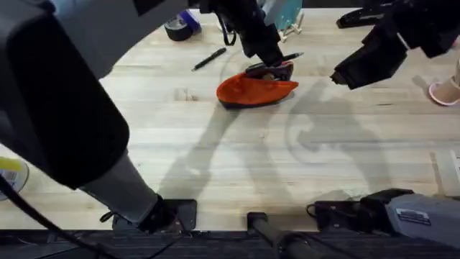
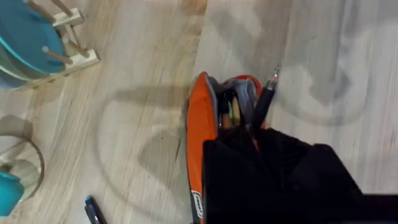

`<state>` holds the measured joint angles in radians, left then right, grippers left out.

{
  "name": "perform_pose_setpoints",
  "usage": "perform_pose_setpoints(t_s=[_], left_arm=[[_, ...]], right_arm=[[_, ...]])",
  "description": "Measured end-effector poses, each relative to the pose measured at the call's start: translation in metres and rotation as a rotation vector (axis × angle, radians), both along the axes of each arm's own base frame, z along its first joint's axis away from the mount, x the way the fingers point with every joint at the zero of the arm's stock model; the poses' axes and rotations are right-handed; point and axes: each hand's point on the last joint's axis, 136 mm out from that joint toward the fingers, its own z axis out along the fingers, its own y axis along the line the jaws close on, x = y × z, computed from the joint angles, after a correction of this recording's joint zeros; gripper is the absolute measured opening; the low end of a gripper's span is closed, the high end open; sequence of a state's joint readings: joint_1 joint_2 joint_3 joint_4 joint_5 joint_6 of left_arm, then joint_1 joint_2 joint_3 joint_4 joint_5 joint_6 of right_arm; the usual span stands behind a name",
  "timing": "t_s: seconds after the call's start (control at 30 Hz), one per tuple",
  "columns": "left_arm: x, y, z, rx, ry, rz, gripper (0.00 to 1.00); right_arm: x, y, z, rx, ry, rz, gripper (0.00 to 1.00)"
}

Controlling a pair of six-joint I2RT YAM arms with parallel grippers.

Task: Unzip the bag, pick up the pens from the table one at a time and place them inside, then zip the bag closed.

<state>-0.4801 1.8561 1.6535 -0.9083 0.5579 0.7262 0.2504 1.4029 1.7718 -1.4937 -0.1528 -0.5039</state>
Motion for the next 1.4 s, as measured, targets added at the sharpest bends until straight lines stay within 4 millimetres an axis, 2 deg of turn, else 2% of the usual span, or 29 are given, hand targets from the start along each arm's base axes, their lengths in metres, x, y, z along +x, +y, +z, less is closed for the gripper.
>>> perform_pose_setpoints(t_s=[0.33, 0.57, 0.9, 1.07, 1.23, 1.4], left_arm=[[0.006, -0.001, -0.001, 0.033, 0.003, 0.076, 0.04], [0.011, -0.009, 0.018, 0.026, -0.033, 0.096, 0.04], [0.009, 0.005, 0.025, 0.099, -0.017, 0.147, 0.04], [0.001, 0.007, 0.02, 0.134, 0.005, 0.147, 0.04], [-0.008, -0.002, 0.019, 0.147, 0.005, 0.118, 0.04], [-0.01, -0.004, 0.019, 0.151, 0.002, 0.114, 0.04]], right_arm=[[0.0, 0.0, 0.0, 0.0, 0.0, 0.0, 0.995], [0.0, 0.0, 0.0, 0.0, 0.0, 0.0, 0.995], [0.0, 0.0, 0.0, 0.0, 0.0, 0.0, 0.996], [0.0, 0.0, 0.0, 0.0, 0.0, 0.0, 0.996], [0.0, 0.0, 0.0, 0.0, 0.0, 0.0, 0.996], [0.0, 0.0, 0.0, 0.0, 0.0, 0.0, 0.996]])
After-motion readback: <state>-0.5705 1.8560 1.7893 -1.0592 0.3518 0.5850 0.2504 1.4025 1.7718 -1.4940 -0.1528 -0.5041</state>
